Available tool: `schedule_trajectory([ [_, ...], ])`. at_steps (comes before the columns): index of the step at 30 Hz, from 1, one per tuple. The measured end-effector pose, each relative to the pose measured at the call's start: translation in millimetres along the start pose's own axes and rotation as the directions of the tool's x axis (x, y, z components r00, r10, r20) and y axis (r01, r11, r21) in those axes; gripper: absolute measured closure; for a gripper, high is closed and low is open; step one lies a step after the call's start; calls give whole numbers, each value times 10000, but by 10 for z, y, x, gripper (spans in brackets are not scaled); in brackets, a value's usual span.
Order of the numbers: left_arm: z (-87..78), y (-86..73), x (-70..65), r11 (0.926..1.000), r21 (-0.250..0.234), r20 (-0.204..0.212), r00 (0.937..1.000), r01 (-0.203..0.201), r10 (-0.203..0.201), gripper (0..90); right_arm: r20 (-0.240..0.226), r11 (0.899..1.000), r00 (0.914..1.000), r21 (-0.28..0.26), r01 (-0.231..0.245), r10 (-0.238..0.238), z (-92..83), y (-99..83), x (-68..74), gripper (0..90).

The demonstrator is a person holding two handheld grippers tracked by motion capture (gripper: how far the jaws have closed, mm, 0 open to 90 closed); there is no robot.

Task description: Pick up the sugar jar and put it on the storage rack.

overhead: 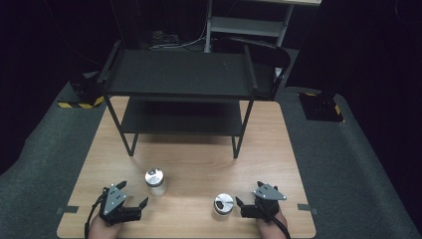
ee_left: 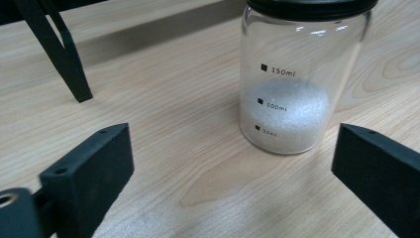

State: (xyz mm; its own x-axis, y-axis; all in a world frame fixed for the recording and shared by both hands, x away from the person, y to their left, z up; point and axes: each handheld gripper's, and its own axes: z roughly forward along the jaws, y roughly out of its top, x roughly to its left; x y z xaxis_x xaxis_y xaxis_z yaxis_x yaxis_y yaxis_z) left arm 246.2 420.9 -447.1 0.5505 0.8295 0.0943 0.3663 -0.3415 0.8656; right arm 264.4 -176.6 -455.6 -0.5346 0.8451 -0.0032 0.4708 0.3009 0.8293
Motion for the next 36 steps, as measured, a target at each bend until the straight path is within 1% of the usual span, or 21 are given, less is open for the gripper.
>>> schedule_trajectory([
  [1,0,0,0,10000,0,0,10000,0,0,16,-61,10000,10000,19,-21,21,6,6,-17,9],
  [2,-4,-9,12,9999,-50,50,9999,88,-88,16,-61,10000,10000,19,-21,21,6,6,-17,9],
  [3,-14,-34,35,9995,-176,109,9996,272,-270,15,-20,9999,10000,-106,-80,79,1,-12,-13,3],
  [5,-20,-50,46,9982,-255,84,9985,551,-549,14,-190,9997,9998,-257,-39,34,-9,-39,-37,2],
  [7,-19,-50,50,9980,-249,84,9983,582,-581,14,-178,9995,9998,-305,-16,11,-12,-47,-33,2],
  [9,-17,-46,49,9982,-231,108,9984,548,-546,14,-92,9994,10000,-356,5,-8,-18,-58,-19,2],
  [12,-16,-34,46,9988,-158,182,9988,457,-454,14,-66,9997,10000,-242,18,-19,-15,-41,-11,3],
  [13,-8,-13,34,9997,-56,240,9995,222,-220,14,-108,9998,9999,-163,-83,82,-12,-28,-19,5],
  [14,-8,-13,34,9997,-56,240,9995,222,-220,14,-108,9998,9999,-163,-83,82,-12,-28,-19,5],
  [15,-2,0,30,9999,9,270,9996,109,-109,14,-228,9998,9995,-88,-202,200,-2,-15,-55,5],
  [17,-4,-7,27,9998,-23,231,9996,181,-180,14,-312,9993,9989,-98,-362,359,0,-18,-87,6],
  [19,-7,-12,36,9995,-42,249,9992,318,-317,15,-215,9988,9988,-217,-435,430,-12,-41,-81,6],
  [20,-7,-10,36,9996,-38,252,9993,288,-287,16,-204,9984,9986,-268,-491,486,-19,-51,-77,6],
  [24,1,3,48,9995,38,320,9990,306,-307,17,-341,9985,9988,-417,-367,353,-29,-78,-92,6],
  [25,-1,-2,46,9994,16,301,9989,350,-350,18,-300,9982,9989,-455,-385,372,-34,-86,-83,6],
  [29,-9,-16,41,9995,-66,297,9991,314,-312,21,-213,9977,9988,-516,-448,438,-49,-104,-72,5],
  [33,0,-8,28,9994,-42,300,9989,350,-349,21,-351,9970,9981,-561,-535,516,-54,-116,-99,6],
  [36,-4,-14,33,9993,-69,300,9989,359,-357,22,-391,9971,9981,-568,-498,476,-52,-117,-106,6],
])
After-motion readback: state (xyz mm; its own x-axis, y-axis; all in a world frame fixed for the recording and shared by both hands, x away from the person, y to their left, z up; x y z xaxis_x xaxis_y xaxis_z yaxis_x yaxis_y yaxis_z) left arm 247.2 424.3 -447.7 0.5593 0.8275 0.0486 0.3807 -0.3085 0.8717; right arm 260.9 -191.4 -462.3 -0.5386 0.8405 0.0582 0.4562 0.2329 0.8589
